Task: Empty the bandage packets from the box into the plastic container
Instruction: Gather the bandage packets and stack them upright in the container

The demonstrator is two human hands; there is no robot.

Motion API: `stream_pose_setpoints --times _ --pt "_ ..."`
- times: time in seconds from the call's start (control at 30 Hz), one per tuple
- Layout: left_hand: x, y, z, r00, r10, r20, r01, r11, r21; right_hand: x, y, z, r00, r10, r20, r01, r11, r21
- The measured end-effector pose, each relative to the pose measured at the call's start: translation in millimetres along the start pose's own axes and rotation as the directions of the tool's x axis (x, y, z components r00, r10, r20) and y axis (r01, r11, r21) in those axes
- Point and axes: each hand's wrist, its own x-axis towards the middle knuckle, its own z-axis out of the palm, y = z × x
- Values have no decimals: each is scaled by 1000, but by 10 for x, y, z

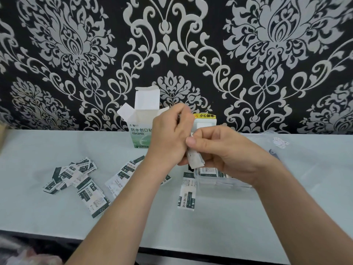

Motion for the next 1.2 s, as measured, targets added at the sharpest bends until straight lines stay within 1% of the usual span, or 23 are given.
stream_pose_setpoints --times 0.07,0.1,0.13,0.2,0.23,0.3,0.33,0.37,0.43,0.5,0.67,0.73,0.77,0.8,0.83,0.87,0.93,0.97,1.0,1.03,1.1,1.2 --pt "-31 33 65 998 -44 -40 43 999 -21 -7 -9 -24 1000 -23 -20 23 1000 -3" --pt "-33 49 80 997 -71 -30 69 995 -65 -16 -15 -48 999 -29 -46 30 1000 7" --pt "-26 63 74 995 -95 16 96 986 -134 -25 -29 -72 997 -31 -77 33 999 29" --pt "-4 54 24 974 -113 195 159 958 -240 -43 -55 -137 989 -28 -147 39 996 76" --pt "5 37 -13 950 -102 295 175 956 -235 -47 -62 -168 985 -26 -172 43 995 92" --pt "-8 40 -53 885 -71 460 152 978 -142 -62 -73 -210 982 -15 -186 37 992 119" --pt "-34 70 -36 860 -56 507 121 988 -95 -80 -76 -226 984 -3 -178 25 992 123" --pt "-65 105 -22 854 -41 518 77 996 -49 -85 -86 -218 987 5 -159 13 993 114" --pt "-108 140 16 875 -4 483 -6 1000 18 -97 -100 -198 991 14 -133 -2 996 88" --pt "-115 127 38 893 9 451 -17 1000 13 -109 -92 -205 991 19 -134 -11 998 64" --pt "-125 114 109 898 27 439 -10 999 -39 -132 -77 -281 993 5 -121 -3 1000 21" --pt "-125 96 123 886 14 463 2 999 -35 -143 -85 -297 989 16 -150 -15 1000 2" --pt "-113 81 116 870 -3 493 15 1000 -21 -153 -92 -309 982 24 -188 -29 999 -22" --pt "-96 78 93 853 -29 521 35 999 -1 -164 -98 -327 970 28 -243 -50 995 -82" --pt "-71 60 63 842 -66 535 61 998 27 -176 -98 -351 953 25 -302 -82 981 -177" --pt "-49 53 24 845 -99 525 81 995 57 -188 -90 -375 936 21 -353 -131 947 -292" --pt "-5 28 -41 873 -117 474 55 988 141 -205 -65 -407 904 23 -428 -262 820 -509" --pt "11 22 -67 867 -128 482 14 972 233 -207 -52 -408 891 26 -454 -324 737 -594" --pt "14 16 -73 844 -154 514 -35 940 339 -205 -43 -397 880 29 -475 -377 652 -657" --pt "3 -10 -61 812 -179 556 -91 902 423 -199 -38 -372 869 33 -494 -421 573 -703" --pt "-35 -51 -13 761 -226 607 -150 850 504 -170 -26 -322 850 32 -525 -479 462 -746" --pt "-78 -107 72 751 -242 614 -176 824 539 -125 28 -286 826 17 -563 -527 378 -761"
